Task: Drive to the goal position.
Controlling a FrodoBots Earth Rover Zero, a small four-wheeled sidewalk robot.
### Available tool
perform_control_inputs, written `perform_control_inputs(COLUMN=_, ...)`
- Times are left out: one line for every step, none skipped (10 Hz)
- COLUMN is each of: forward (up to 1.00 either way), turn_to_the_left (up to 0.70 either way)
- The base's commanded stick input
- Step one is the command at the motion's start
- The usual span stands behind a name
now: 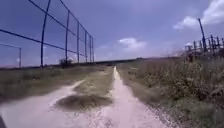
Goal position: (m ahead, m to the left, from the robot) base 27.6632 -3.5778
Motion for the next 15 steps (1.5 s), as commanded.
perform_control_inputs(forward=0.7, turn_to_the_left=0.0)
perform_control_inputs(forward=0.7, turn_to_the_left=0.0)
perform_control_inputs(forward=0.7, turn_to_the_left=0.0)
perform_control_inputs(forward=0.7, turn_to_the_left=0.0)
perform_control_inputs(forward=0.7, turn_to_the_left=0.0)
perform_control_inputs(forward=0.7, turn_to_the_left=0.0)
perform_control_inputs(forward=0.7, turn_to_the_left=0.0)
perform_control_inputs(forward=0.7, turn_to_the_left=0.0)
perform_control_inputs(forward=0.7, turn_to_the_left=0.0)
perform_control_inputs(forward=0.7, turn_to_the_left=0.0)
perform_control_inputs(forward=0.7, turn_to_the_left=0.0)
perform_control_inputs(forward=0.7, turn_to_the_left=0.0)
perform_control_inputs(forward=0.7, turn_to_the_left=0.0)
perform_control_inputs(forward=0.7, turn_to_the_left=0.0)
perform_control_inputs(forward=0.7, turn_to_the_left=0.0)
